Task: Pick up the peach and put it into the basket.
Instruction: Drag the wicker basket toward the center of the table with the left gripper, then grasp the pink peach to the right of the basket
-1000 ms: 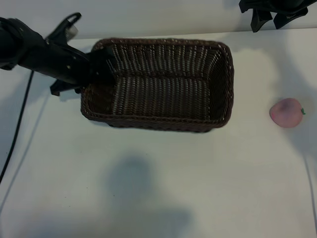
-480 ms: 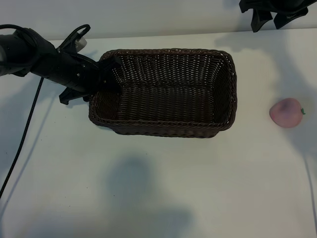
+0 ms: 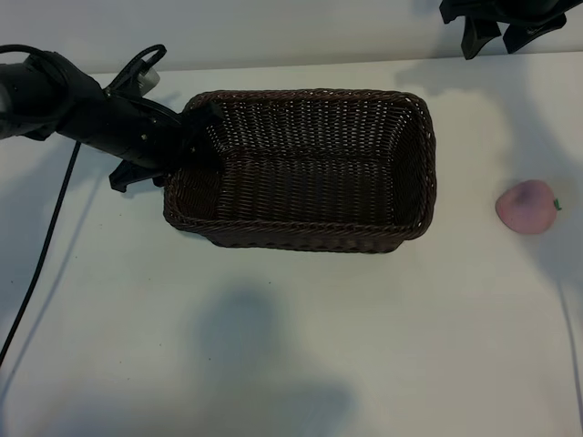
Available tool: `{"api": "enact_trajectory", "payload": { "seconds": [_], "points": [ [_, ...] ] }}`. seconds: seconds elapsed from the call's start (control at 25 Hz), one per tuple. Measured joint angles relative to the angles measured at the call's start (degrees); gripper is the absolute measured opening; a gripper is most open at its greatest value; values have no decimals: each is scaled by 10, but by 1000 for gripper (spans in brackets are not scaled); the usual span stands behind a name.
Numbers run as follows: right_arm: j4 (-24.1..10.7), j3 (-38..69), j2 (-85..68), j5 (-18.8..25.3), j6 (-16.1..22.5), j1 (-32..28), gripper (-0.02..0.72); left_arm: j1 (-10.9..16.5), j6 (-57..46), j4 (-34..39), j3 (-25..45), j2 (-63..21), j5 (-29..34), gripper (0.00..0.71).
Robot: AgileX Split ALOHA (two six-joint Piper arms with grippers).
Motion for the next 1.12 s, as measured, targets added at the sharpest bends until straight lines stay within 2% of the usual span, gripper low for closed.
{"api": "enact_trajectory", "payload": {
  "seconds": [0.2,0.32,0.6,0.84,0.96,1.12],
  "points": [
    [0,0,0,0,0,0,514,0,0,-4,0,-13,8,561],
    [0,0,0,0,0,0,514,0,-4,24,0,-42,8,619],
    [0,0,0,0,0,0,514,0,-64,153,-4,-128,33,619],
    [1,0,0,0,1,0,514,0,-162,360,-106,-149,173,609],
    [0,0,0,0,15,0,514,0,-193,451,-154,-149,237,601],
    [-5,0,0,0,22,0,514,0,-201,491,-175,-150,269,598]
  ]
}}
